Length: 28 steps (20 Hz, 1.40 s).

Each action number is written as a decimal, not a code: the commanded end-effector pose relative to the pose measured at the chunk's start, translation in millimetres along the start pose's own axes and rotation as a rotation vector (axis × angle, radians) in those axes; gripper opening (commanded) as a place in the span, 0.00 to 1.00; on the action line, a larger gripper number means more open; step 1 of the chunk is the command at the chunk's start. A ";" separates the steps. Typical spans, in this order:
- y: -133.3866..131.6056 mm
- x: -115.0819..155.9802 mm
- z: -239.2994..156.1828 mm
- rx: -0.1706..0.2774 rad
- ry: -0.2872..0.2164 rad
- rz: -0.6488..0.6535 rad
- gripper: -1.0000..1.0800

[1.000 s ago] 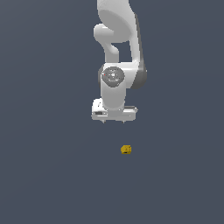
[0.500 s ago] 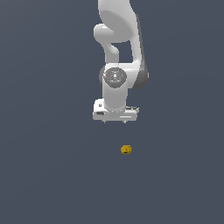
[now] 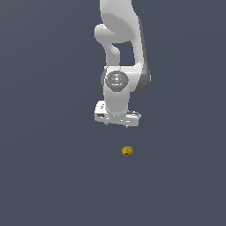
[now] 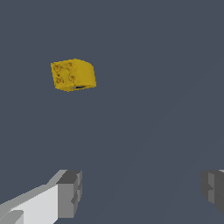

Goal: Pick up the object and move it to a goal position.

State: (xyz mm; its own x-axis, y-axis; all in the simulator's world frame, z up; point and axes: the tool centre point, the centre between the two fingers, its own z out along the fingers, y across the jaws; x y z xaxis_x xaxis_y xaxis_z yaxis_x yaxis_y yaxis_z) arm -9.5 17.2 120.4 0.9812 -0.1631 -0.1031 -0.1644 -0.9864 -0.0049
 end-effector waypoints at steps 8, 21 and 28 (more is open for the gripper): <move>-8.2 16.9 6.4 0.007 0.010 0.233 0.96; -21.7 41.4 16.3 0.018 0.028 0.581 0.96; -29.7 53.9 21.6 0.025 0.040 0.766 0.96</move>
State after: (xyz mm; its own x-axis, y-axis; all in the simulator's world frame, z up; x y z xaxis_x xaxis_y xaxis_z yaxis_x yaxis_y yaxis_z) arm 43.2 36.8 94.9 0.6275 -0.7766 -0.0548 -0.7764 -0.6295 0.0304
